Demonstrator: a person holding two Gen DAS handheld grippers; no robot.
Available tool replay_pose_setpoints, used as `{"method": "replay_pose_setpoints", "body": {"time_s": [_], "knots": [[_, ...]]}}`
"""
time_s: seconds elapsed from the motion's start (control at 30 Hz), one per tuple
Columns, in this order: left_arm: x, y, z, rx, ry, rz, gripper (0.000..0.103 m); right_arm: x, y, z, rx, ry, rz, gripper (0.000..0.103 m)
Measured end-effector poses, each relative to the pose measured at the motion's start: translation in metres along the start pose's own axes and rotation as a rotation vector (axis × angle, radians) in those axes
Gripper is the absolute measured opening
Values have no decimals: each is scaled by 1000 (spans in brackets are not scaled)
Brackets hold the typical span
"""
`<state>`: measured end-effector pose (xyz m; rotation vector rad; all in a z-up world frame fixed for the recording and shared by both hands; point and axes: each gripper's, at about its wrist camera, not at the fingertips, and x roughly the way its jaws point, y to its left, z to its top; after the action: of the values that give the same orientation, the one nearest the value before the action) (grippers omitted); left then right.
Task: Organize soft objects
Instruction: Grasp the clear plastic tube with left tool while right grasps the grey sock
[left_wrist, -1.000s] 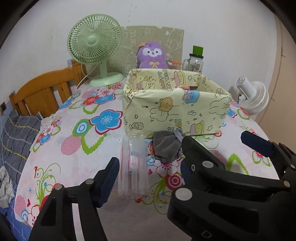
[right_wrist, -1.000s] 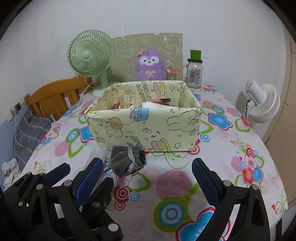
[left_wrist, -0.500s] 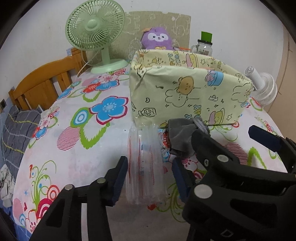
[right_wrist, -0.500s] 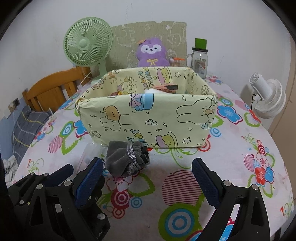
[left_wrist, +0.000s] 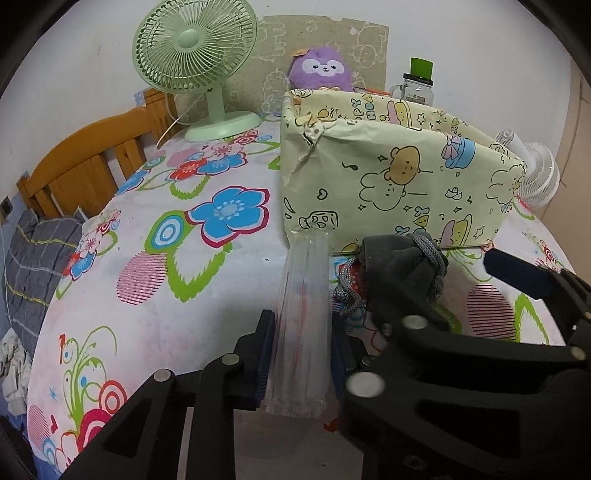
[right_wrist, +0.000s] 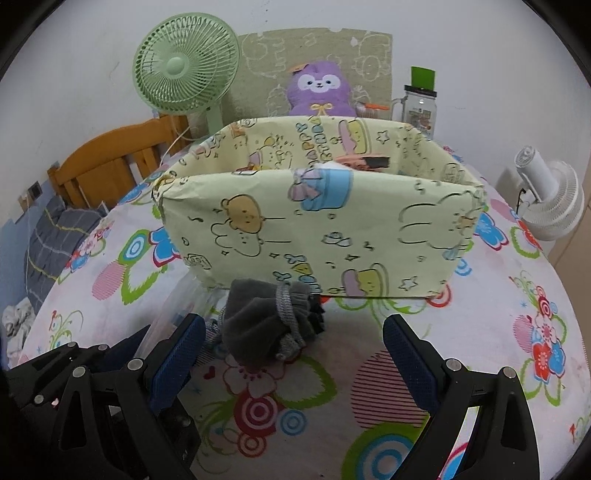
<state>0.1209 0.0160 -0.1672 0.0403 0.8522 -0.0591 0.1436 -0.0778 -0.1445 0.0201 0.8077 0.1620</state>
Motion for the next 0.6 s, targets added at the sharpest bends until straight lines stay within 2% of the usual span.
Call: {"method": "replay_pose_setpoints", "body": {"time_s": [0.1,0.2,0.33,0.47,0.6], "knots": [[1,2,1,-2,1,0,27,6,5,0,-9,12,6,98],[3,4,2,-8,1,0,27,11,7,1,-1,23,11,94],[7,5,4,-15,1,2,27,18,6,4,10,39,19,85],[10,5,5,-9,4,3,27,24,5,3,26,73,33,67],[10,4,5,-10,4,2,27,23,5,3,21,65,27,63]]}}
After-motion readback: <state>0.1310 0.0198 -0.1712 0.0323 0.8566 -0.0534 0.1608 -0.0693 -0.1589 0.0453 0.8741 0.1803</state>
